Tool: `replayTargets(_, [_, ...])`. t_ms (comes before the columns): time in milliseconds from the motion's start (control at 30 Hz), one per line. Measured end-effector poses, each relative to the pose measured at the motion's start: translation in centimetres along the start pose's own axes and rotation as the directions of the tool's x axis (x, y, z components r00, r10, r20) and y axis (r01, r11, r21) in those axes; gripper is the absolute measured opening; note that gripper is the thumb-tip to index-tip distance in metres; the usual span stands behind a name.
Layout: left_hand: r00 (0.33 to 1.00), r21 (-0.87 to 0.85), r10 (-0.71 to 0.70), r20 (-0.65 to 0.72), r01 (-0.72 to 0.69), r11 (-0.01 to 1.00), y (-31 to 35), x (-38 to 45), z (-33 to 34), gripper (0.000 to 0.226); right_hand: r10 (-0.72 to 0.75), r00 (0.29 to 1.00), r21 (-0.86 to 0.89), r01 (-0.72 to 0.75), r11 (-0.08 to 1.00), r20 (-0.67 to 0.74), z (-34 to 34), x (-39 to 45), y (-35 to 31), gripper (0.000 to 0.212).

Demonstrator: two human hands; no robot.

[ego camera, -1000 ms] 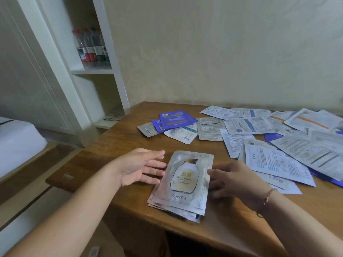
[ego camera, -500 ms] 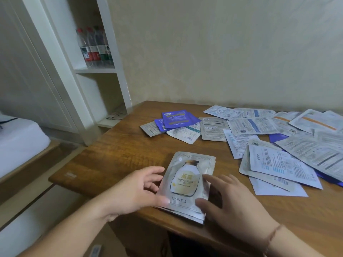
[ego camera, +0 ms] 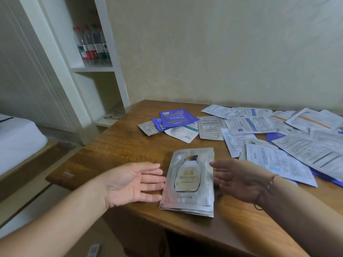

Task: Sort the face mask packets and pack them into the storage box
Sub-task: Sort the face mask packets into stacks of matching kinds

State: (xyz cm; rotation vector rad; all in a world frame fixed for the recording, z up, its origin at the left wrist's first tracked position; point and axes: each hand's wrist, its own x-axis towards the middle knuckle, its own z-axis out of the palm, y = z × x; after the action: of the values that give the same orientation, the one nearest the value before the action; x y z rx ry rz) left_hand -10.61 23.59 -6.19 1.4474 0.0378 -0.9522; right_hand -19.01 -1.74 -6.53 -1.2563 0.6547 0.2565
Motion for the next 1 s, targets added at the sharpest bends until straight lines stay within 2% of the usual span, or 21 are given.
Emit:
replayTargets(100, [0.999,0.015,0.026,0.025,-0.026,1.000,-0.5,0.3,0.7,0.062,-0.042,0.998,-0.136,0.047,0.990,0.044,1.5,0.5,0.2,0.036])
replayTargets(167, [0.997,0.084,0.068,0.032,-0.071,0.994,-0.9,0.3,1.2,0.040,-0.121,0.992,-0.227,0.127,0.966,0.044,2.3,0.5,0.7,0.034])
replayTargets(200, [0.995,0.139,0.094,0.021,-0.096,0.986,-1.1,0.3,1.5,0.035,-0.154,0.987,-0.232,0.162,0.959,0.052,2.6,0.3,1.0,0.035])
replayTargets(233, [0.991,0.199,0.132,-0.004,-0.129,0.971,-1.5,0.6,1.5,0.039,-0.186,0.980,-0.206,0.197,0.959,0.069,2.6,0.4,1.4,0.036])
replayTargets(300, [0.961,0.363,0.271,-0.049,-0.236,0.901,-2.0,1.3,1.5,0.062,-0.278,0.955,-0.108,0.288,0.952,0.102,2.7,0.6,2.4,0.034])
replayTargets(333, [0.928,0.421,0.368,-0.049,-0.315,0.851,-2.1,1.8,1.6,0.072,-0.354,0.930,-0.069,0.362,0.930,0.102,2.8,0.6,2.7,0.032])
replayTargets(367, [0.880,0.442,0.474,-0.040,-0.410,0.798,-2.0,2.1,1.8,0.072,-0.437,0.895,-0.052,0.443,0.895,0.094,2.8,0.8,2.8,0.031])
replayTargets(467, [0.699,0.350,0.714,-0.028,-0.663,0.662,-1.5,3.1,3.2,0.042,-0.646,0.758,-0.065,0.652,0.755,0.089,3.0,1.0,2.4,0.029])
replayTargets(533, [0.612,0.324,0.790,-0.041,-0.740,0.590,-1.6,3.7,4.0,0.032,-0.725,0.681,-0.073,0.732,0.677,0.108,2.9,1.3,2.4,0.030])
replayTargets(567, [0.601,0.344,0.799,-0.035,-0.743,0.574,-1.9,4.0,4.1,0.032,-0.739,0.662,-0.081,0.749,0.658,0.123,2.7,1.4,2.7,0.032])
replayTargets(700, [0.623,0.465,0.781,0.035,-0.702,0.539,-3.2,4.4,4.0,0.036,-0.746,0.614,-0.263,0.787,0.558,0.257,2.2,1.4,4.0,0.045])
replayTargets(800, [0.611,0.484,0.791,0.005,-0.694,0.533,-3.1,4.7,3.7,0.036,-0.755,0.612,-0.340,0.780,0.526,0.236,2.1,1.5,4.2,0.046])
replayTargets(867, [0.617,0.501,0.786,-0.032,-0.671,0.547,-3.0,4.5,3.6,0.031,-0.718,0.667,-0.321,0.737,0.594,0.202,2.2,0.9,4.2,0.045])
replayTargets(933, [0.692,0.518,0.721,-0.030,-0.606,0.604,-2.8,4.2,3.4,0.024,-0.617,0.770,-0.289,0.634,0.717,0.159,2.3,0.1,4.2,0.055])
replayTargets(1000, [0.791,0.567,0.612,-0.013,-0.498,0.656,-2.6,3.8,3.2,0.023,-0.573,0.815,-0.394,0.557,0.731,0.087,1.5,-0.6,4.3,0.078])
